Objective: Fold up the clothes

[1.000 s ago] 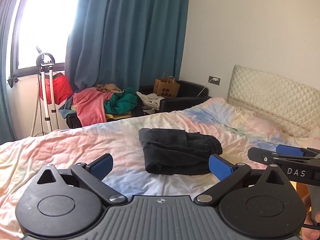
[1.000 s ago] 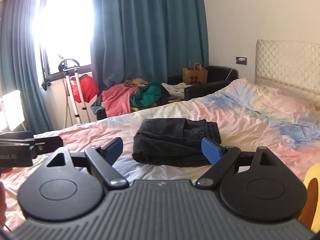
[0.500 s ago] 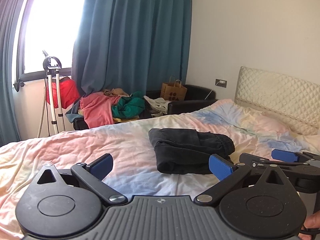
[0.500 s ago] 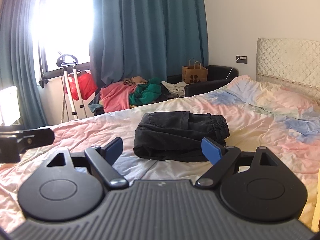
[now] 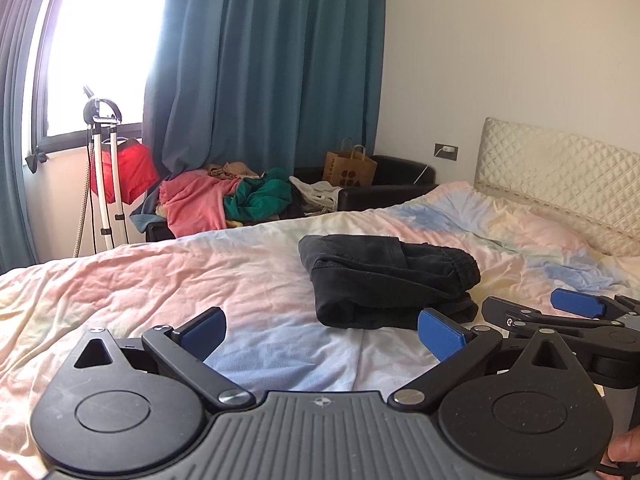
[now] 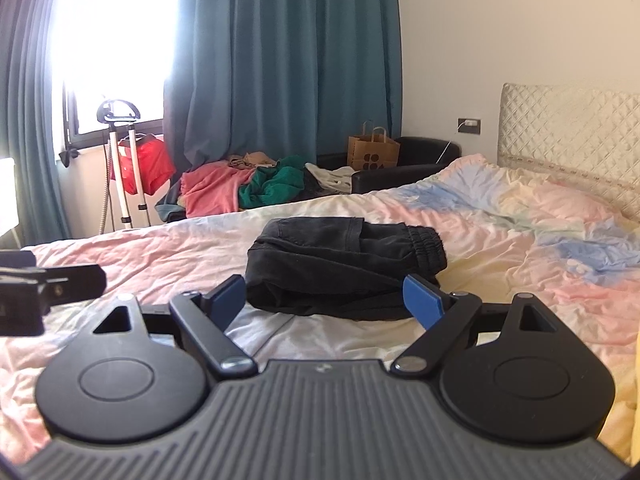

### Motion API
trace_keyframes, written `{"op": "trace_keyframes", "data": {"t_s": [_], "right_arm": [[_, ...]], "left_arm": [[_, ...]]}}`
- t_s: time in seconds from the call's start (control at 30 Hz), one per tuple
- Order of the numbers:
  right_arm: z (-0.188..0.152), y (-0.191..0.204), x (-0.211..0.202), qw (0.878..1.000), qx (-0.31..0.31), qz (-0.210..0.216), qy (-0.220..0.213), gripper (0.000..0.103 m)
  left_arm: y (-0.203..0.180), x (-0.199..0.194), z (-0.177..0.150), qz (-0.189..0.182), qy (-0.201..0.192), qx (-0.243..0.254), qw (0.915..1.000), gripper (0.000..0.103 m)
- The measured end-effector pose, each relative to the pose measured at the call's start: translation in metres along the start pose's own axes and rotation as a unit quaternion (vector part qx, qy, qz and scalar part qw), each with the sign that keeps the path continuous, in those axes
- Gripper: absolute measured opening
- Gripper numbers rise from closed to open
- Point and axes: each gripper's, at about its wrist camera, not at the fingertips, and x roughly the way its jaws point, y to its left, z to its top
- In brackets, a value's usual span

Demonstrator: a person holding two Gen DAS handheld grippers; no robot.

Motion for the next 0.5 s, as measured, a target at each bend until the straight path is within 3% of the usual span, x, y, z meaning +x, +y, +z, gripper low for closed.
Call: {"op": "trace_keyframes", "data": {"t_s": [0.5], "right_arm": [[-0.0064, -0.0001, 0.0112, 1.000, -0.006, -0.017, 0.013, 0.087]], "left_arm": [[-0.0061, 0.0083, -0.0090, -0.003, 0.006, 0.005, 1.0000, 0.103]]}}
